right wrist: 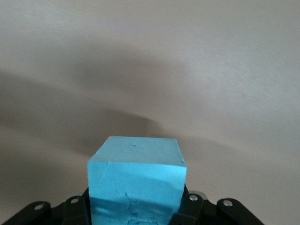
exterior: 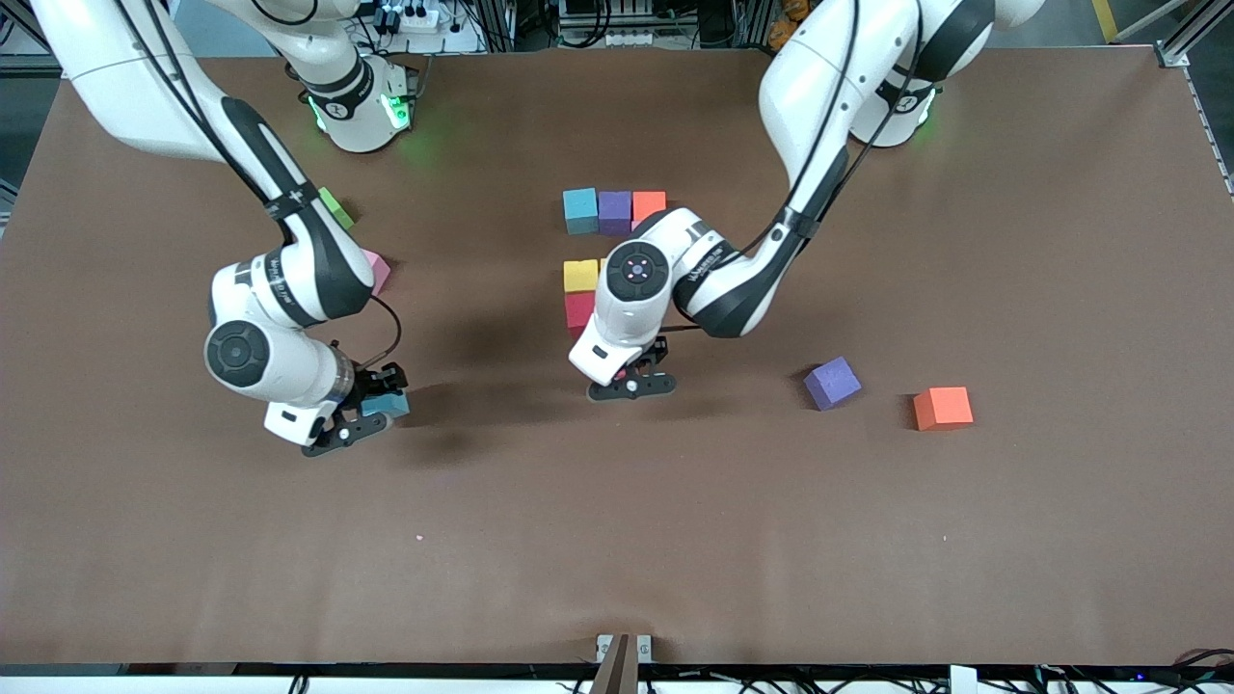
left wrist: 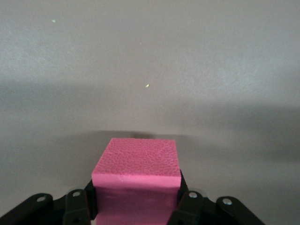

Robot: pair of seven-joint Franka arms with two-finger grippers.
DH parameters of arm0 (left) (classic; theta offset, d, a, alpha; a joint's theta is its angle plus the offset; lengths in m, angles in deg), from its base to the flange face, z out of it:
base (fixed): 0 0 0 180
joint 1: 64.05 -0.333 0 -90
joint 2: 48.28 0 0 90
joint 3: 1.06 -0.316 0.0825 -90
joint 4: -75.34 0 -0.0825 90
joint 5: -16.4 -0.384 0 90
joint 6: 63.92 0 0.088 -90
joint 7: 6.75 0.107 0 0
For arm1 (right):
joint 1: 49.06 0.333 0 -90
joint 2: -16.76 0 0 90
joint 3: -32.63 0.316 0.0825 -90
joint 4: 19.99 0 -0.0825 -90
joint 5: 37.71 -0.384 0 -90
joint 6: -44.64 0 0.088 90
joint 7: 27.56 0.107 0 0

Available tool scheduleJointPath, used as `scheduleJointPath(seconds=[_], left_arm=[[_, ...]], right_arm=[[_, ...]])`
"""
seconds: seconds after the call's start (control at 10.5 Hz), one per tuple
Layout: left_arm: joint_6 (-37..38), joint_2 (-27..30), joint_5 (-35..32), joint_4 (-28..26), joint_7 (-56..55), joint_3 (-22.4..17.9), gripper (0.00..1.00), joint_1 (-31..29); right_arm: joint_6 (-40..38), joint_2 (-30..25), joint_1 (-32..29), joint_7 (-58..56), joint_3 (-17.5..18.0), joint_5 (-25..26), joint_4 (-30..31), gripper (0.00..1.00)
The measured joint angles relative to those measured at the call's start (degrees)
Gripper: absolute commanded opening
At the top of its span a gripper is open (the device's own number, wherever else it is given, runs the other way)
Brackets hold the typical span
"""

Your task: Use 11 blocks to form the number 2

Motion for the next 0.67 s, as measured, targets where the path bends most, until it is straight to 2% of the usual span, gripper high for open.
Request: scheduleJointPath(seconds=[0.19,0.67], left_arm=[[-0.41,-1.75,0.00,1.35,-0.04,-2.51,0.00,3.67],[-0.42,-3.49,0.00,4.94,0.08,-2.73,0.00,4.73]], right_arm=[[-1.38,0.00,-2.78,-1.05,-0.06,0.00,-0.11,0.29],[-2.02,0.00,-2.97,-1.05,0.20,0.00,-0.30,0.29]])
